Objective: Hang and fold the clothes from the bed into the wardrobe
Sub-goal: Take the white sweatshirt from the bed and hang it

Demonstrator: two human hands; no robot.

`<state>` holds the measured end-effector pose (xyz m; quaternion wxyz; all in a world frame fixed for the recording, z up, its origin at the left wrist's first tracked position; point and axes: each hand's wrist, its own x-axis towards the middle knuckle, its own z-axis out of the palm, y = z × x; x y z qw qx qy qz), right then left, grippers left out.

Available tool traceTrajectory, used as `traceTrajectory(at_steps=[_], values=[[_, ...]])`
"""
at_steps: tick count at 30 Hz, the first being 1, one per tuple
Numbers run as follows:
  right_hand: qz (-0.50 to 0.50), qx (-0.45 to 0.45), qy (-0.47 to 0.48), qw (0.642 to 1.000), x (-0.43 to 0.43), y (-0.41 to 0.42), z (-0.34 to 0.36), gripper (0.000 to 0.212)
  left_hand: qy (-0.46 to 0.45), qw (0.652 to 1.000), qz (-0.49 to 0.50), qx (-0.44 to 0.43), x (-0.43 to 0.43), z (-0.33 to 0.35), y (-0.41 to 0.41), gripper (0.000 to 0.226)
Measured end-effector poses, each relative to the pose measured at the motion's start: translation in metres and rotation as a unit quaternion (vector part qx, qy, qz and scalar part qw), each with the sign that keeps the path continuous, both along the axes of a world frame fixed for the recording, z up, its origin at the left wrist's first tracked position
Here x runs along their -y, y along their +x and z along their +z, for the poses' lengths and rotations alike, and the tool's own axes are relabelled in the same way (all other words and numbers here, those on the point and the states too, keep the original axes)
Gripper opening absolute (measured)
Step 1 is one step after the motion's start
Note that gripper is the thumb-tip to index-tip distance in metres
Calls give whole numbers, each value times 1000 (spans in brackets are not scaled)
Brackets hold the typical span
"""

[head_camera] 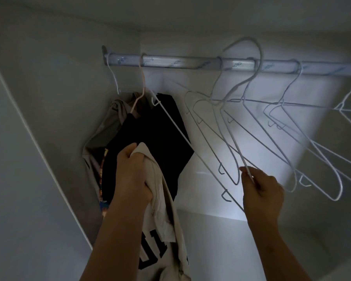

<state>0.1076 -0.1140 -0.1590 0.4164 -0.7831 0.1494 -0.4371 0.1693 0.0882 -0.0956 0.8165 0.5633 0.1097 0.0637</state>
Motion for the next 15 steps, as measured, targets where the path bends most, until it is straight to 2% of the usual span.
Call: traceTrajectory(at_steps=[3,6,9,12,15], values=[[53,25,48,997,10,-23,-5,24,5,999,-22,-31,13,-4,-7,40],[98,59,63,991,23,-43,-8,41,-53,989,-110,-78,31,-6,-19,27],[106,52,77,990,36,-57,-9,31,-82,985,-134,-76,45,-6,-31,21],[112,27,103,988,47,-70,-10,36,-23,992,-125,-24,54,-12,-36,22],[156,-47,108,981,57,-79,-11,38,13,993,-119,-9,60,-17,-44,28]])
